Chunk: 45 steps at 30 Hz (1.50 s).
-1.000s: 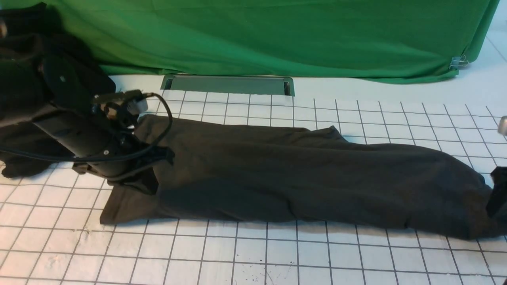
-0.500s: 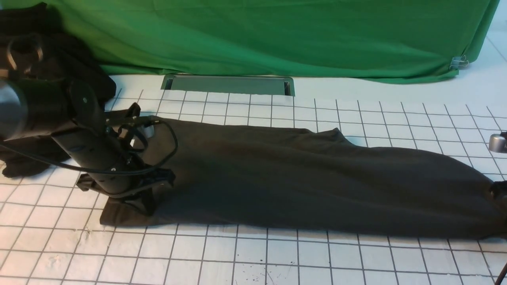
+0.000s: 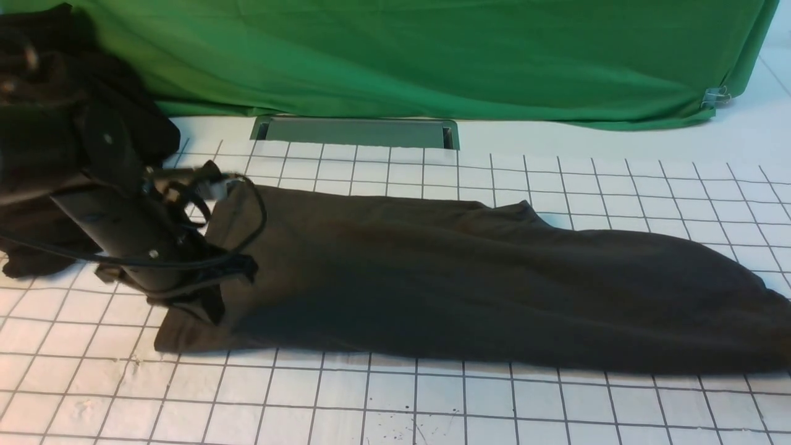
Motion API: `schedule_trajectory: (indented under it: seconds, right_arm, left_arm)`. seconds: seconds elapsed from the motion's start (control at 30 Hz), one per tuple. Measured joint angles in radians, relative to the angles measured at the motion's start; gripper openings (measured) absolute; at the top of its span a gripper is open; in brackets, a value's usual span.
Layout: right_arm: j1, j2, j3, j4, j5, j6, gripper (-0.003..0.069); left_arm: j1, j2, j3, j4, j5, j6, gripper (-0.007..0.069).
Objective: Fold a long-sleeved shirt over a white checkered tablecloth.
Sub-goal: 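Pull the folded dark garment lengthwise by its ends to straighten it flat on the table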
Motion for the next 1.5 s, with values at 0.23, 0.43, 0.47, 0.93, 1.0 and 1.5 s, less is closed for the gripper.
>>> schedule_trajectory:
  seconds: [0.23,0.43,0.47,0.93,1.0,1.5]
  right_arm:
    - [0.256,0.02,-0.186,0.29,-0.149,-0.287,0.0346]
    - [0.462,0.251,-0.41,0.289,-0.172,-0.37,0.0386]
    - [0.485,0.291,-0.441,0.283,-0.172,-0.372,0.0401]
    - [0.564,0.532,-0.597,0.179,-0.125,-0.383,0.0412]
    - [0.564,0.534,-0.598,0.171,-0.129,-0.383,0.032]
    - [0.536,0.534,-0.685,0.165,-0.151,-0.335,0.0008]
  left_arm:
    - [0.0,-0.089,0.0,-0.017,0.019,0.0,-0.0003]
    - [0.0,-0.086,0.001,-0.027,0.063,0.0,-0.0003]
    - [0.0,-0.086,0.002,-0.026,0.068,0.0,-0.0003]
    - [0.0,-0.086,0.002,-0.026,0.088,-0.004,-0.0003]
    - [0.0,-0.086,0.002,-0.026,0.081,-0.004,-0.0003]
    - [0.0,-0.086,0.002,-0.026,0.074,-0.007,-0.0003]
